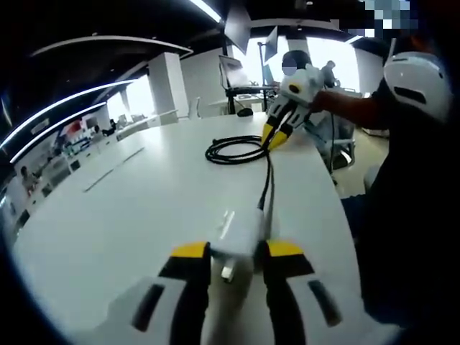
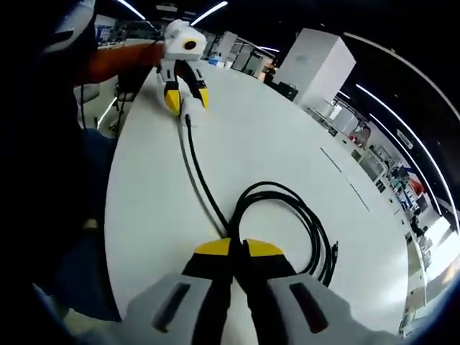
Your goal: Plug the desk Type‑C cable into the charger adapter.
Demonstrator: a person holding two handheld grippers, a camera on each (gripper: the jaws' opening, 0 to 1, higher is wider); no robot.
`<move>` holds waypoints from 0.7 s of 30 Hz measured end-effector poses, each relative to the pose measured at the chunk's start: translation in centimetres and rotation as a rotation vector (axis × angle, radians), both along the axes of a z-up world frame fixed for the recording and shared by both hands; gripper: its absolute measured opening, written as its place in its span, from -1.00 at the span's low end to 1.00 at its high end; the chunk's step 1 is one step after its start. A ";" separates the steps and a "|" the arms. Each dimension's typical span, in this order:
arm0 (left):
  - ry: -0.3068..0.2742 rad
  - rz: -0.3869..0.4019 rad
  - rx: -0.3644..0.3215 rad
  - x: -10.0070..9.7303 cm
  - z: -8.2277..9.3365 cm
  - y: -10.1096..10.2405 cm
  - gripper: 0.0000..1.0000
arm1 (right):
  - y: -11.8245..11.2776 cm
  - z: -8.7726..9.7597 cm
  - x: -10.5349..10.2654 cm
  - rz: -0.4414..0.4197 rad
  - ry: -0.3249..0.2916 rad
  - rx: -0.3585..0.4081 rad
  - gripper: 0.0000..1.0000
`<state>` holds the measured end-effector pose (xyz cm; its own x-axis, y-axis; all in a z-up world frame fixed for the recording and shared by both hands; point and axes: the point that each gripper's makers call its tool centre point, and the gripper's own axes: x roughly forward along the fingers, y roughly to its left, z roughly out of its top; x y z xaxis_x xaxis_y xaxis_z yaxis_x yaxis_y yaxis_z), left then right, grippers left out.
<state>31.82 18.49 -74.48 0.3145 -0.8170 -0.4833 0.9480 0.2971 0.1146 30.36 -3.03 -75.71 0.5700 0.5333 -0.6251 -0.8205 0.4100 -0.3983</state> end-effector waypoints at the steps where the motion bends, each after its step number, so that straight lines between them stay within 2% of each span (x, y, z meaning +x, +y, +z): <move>1: -0.001 0.001 0.000 0.0 0.0 0.0 -0.45 | 0.0 0.0 0.1 0.000 -0.001 0.001 -0.93; 21: -0.015 0.022 0.002 1.1 0.1 0.4 -0.46 | 0.3 0.0 1.3 0.008 -0.014 -0.006 -0.95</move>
<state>32.95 18.88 -74.40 0.3399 -0.8090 -0.4796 0.9392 0.3180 0.1293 31.67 -2.70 -75.68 0.5742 0.5345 -0.6202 -0.8182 0.4009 -0.4120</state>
